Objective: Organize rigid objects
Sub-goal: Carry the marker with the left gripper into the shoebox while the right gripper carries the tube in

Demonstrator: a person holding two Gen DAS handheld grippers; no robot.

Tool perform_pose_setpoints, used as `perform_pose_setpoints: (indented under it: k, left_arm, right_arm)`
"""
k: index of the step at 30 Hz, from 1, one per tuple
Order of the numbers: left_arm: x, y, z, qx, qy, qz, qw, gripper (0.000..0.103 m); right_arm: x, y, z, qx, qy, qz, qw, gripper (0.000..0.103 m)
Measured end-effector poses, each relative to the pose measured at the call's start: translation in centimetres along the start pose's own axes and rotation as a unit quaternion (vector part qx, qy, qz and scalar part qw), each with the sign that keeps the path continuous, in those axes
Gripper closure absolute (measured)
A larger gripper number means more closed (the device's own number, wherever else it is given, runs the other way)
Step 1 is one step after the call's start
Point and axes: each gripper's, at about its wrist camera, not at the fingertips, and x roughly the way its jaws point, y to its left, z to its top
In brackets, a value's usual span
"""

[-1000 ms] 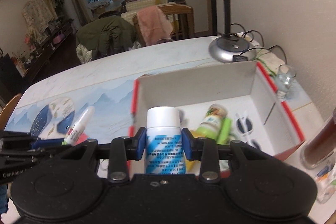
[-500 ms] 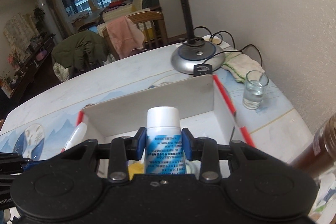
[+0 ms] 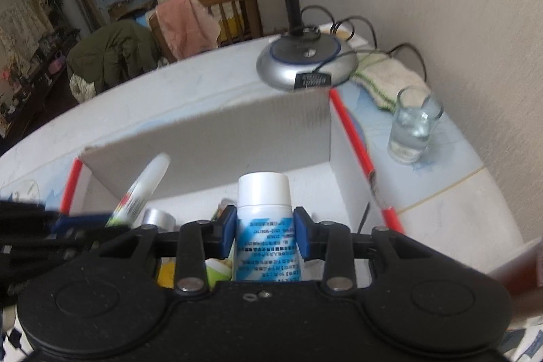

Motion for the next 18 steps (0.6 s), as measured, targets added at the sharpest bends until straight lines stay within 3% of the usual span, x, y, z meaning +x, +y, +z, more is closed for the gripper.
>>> perform_pose_setpoints:
  k: [7, 18]
  left_arm:
    - [3.4, -0.5, 0.2, 0.007, 0.034, 0.006, 0.9994, 0.086]
    - [5.3, -0.8, 0.1, 0.013, 0.064, 0.012, 0.9978, 0.086]
  right_arm:
    - [1.3, 0.2, -1.1, -0.005, 0.025, 0.009, 1.000, 0.068]
    - [2.2, 0.1, -1.4, -0.007, 0.041, 0.006, 0.999, 0.068]
